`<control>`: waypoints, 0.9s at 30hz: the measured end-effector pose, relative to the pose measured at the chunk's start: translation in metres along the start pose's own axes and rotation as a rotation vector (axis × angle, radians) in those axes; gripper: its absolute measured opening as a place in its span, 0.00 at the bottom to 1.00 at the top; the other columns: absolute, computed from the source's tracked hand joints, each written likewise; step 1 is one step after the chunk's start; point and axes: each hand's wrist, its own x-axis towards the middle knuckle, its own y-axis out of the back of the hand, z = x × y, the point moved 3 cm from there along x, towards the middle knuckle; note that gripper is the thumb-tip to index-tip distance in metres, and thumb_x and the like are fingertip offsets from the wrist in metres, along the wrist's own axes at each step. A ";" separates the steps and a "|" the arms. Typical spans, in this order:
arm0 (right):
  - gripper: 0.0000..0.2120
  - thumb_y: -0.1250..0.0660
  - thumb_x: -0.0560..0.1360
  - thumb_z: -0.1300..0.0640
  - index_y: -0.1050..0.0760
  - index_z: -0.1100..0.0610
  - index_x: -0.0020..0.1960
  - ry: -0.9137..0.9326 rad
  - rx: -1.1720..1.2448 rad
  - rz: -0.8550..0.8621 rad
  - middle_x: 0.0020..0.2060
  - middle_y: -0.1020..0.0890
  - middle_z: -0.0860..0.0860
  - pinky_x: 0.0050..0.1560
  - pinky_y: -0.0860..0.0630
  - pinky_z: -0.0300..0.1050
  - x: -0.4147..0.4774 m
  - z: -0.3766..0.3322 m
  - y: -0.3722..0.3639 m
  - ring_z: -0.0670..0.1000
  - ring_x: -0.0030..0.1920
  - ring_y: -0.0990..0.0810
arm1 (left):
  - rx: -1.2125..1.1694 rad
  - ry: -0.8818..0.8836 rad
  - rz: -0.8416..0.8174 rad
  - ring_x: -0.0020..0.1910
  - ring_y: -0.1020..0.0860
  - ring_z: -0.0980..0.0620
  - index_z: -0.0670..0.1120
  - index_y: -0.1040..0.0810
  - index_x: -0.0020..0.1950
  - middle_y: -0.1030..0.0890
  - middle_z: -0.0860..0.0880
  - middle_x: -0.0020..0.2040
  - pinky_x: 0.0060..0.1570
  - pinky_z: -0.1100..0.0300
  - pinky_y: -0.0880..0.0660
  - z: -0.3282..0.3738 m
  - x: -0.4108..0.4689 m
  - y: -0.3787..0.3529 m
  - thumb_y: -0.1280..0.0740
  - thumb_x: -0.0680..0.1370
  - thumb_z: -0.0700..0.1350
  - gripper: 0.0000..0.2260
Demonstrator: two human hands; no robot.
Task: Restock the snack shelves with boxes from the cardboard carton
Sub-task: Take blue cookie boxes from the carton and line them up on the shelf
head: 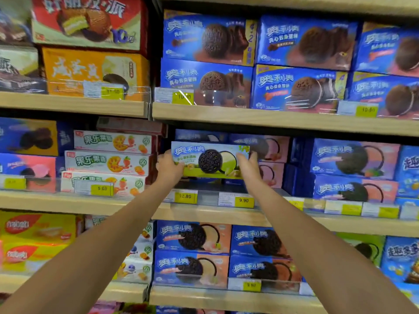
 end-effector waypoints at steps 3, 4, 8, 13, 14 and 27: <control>0.29 0.43 0.80 0.45 0.47 0.54 0.77 0.014 -0.135 0.028 0.75 0.43 0.59 0.66 0.37 0.50 0.025 0.001 -0.007 0.61 0.74 0.43 | 0.015 0.027 0.017 0.67 0.36 0.36 0.44 0.35 0.69 0.37 0.37 0.68 0.67 0.50 0.36 0.006 0.024 -0.009 0.36 0.78 0.42 0.21; 0.29 0.44 0.80 0.45 0.46 0.54 0.77 0.027 -0.166 0.035 0.75 0.43 0.59 0.65 0.35 0.49 0.030 0.001 -0.008 0.61 0.74 0.43 | -0.002 0.046 -0.011 0.69 0.38 0.36 0.44 0.37 0.71 0.39 0.37 0.69 0.68 0.49 0.38 0.009 0.030 -0.011 0.36 0.78 0.43 0.22; 0.26 0.40 0.79 0.49 0.40 0.54 0.75 0.073 -0.079 -0.016 0.74 0.38 0.57 0.69 0.35 0.51 0.050 0.007 -0.016 0.59 0.73 0.38 | 0.016 0.092 -0.077 0.71 0.42 0.39 0.45 0.43 0.74 0.42 0.39 0.71 0.67 0.52 0.38 0.011 0.051 -0.015 0.35 0.78 0.45 0.28; 0.23 0.38 0.78 0.58 0.35 0.53 0.72 0.068 0.034 -0.078 0.69 0.28 0.53 0.65 0.33 0.45 0.060 0.009 -0.035 0.55 0.66 0.28 | 0.006 0.157 -0.042 0.74 0.45 0.38 0.43 0.49 0.76 0.46 0.40 0.75 0.72 0.50 0.43 0.007 0.072 -0.013 0.32 0.76 0.47 0.35; 0.24 0.38 0.78 0.58 0.35 0.53 0.73 0.069 0.038 -0.093 0.68 0.28 0.53 0.67 0.33 0.45 0.060 0.007 -0.037 0.55 0.67 0.29 | -0.006 0.164 -0.037 0.75 0.46 0.39 0.43 0.50 0.76 0.46 0.40 0.75 0.73 0.50 0.43 0.007 0.073 -0.011 0.31 0.75 0.47 0.37; 0.26 0.40 0.75 0.70 0.40 0.58 0.72 0.101 0.191 -0.165 0.62 0.26 0.53 0.56 0.31 0.43 0.074 0.010 -0.056 0.51 0.58 0.27 | -0.357 0.097 -0.155 0.64 0.32 0.44 0.43 0.52 0.75 0.31 0.44 0.63 0.62 0.52 0.32 -0.020 0.092 -0.023 0.40 0.73 0.30 0.34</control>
